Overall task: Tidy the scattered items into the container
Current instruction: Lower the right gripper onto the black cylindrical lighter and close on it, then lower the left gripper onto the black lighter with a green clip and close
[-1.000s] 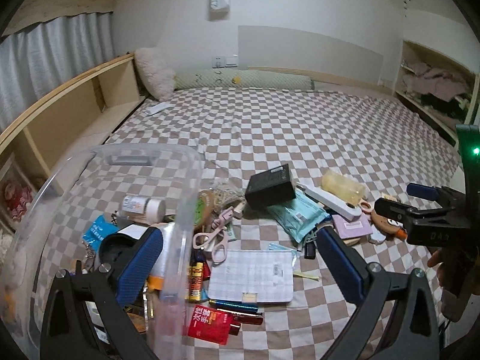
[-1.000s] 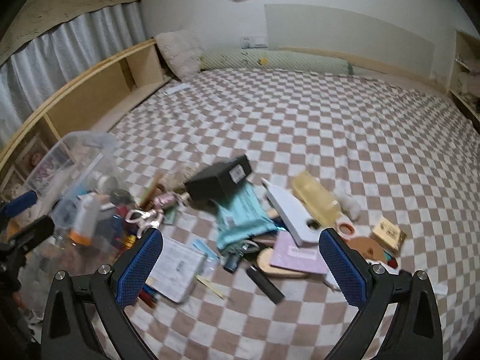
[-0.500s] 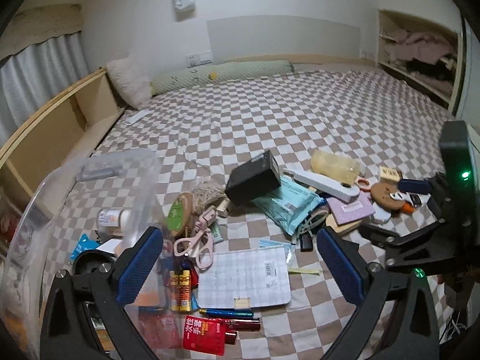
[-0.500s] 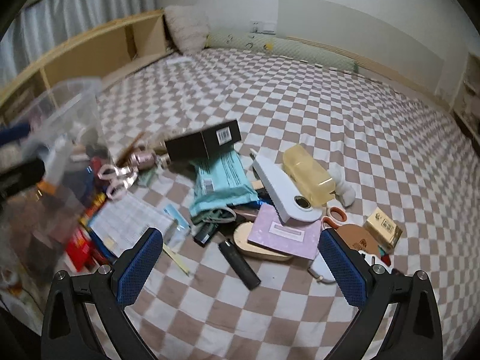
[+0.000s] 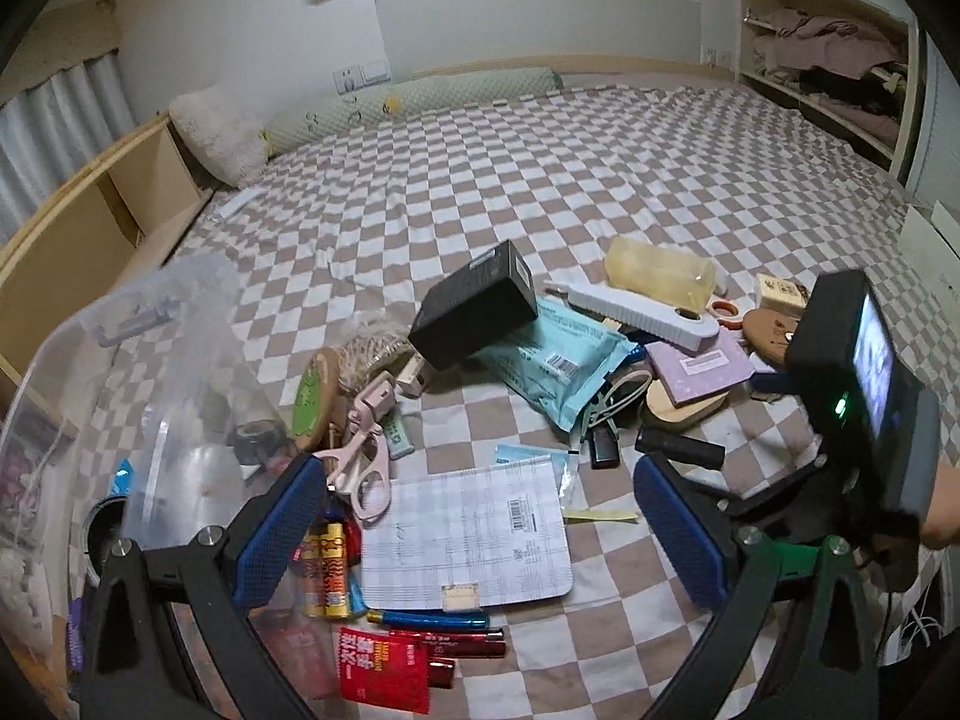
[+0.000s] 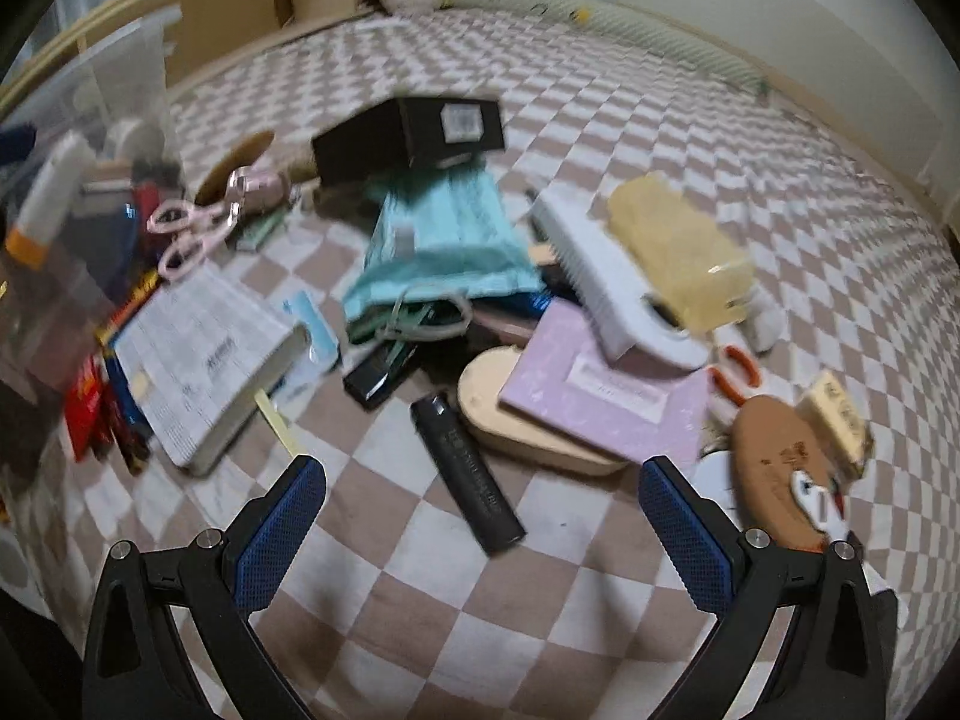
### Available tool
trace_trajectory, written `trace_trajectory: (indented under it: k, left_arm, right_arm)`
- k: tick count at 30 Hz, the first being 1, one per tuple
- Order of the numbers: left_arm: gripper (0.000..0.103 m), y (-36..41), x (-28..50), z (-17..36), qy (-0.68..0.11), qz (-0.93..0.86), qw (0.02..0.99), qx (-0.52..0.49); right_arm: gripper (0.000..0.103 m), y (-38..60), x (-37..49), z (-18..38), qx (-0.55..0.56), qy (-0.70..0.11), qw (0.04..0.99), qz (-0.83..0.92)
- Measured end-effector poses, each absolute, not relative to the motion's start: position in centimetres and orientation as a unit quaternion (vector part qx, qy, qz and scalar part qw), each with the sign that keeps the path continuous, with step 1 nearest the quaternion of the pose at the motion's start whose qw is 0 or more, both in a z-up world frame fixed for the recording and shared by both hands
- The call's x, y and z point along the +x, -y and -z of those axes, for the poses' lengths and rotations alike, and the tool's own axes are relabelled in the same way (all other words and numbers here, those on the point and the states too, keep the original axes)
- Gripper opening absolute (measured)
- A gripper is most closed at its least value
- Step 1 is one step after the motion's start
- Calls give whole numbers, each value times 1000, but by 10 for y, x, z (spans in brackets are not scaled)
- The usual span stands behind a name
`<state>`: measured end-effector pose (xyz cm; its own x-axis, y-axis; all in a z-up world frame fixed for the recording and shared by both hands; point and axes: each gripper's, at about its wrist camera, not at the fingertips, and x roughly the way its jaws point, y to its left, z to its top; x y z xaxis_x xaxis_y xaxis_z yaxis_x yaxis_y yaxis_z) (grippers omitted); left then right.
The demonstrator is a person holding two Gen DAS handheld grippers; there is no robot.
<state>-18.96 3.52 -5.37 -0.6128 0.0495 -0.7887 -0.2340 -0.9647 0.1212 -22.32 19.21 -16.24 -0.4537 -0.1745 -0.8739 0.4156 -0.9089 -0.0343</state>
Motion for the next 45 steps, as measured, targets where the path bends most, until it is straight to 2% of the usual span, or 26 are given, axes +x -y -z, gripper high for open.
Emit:
trace_trajectory:
  k: [5, 8, 13, 19, 21, 22, 28, 30, 32, 39, 41, 45]
  left_arm:
    - [103, -42, -205, 69, -92, -879, 82, -461]
    - [103, -47, -211, 79, -92, -873, 83, -471]
    - [103, -57, -214, 95, -106, -863, 93, -486]
    - [103, -66, -214, 109, -130, -856, 98, -491]
    - [103, -67, -213, 112, -135, -854, 101, -492]
    - [103, -67, -213, 113, -137, -854, 102, -491]
    - [103, -74, -216, 119, -150, -853, 107, -488]
    - [100, -79, -218, 124, -161, -850, 111, -489]
    - [99, -85, -220, 128, -166, -847, 119, -491]
    - [99, -104, -230, 150, -169, -832, 144, -508]
    - [89, -109, -233, 157, -176, -829, 148, -510]
    - [83, -115, -242, 174, -169, -816, 154, -532]
  right_arm:
    - [103, -186, -227, 178, 500, -136, 194, 833]
    - [92, -185, -230, 184, 501, -141, 201, 830]
    - [92, -188, -225, 186, 490, -140, 208, 835]
    - [82, -196, -219, 185, 481, -137, 205, 841]
    - [69, -198, -219, 188, 491, -126, 205, 837]
    - [51, -198, -221, 193, 509, -110, 210, 828]
    - [43, -193, -215, 199, 509, -117, 205, 828]
    - [27, -195, -214, 198, 509, -106, 205, 829]
    - [21, -197, -212, 197, 508, -97, 206, 831]
    - [20, -211, -210, 198, 515, -71, 230, 822]
    - [20, -213, -210, 199, 519, -64, 239, 818]
    - [20, -227, -205, 201, 532, -27, 251, 809]
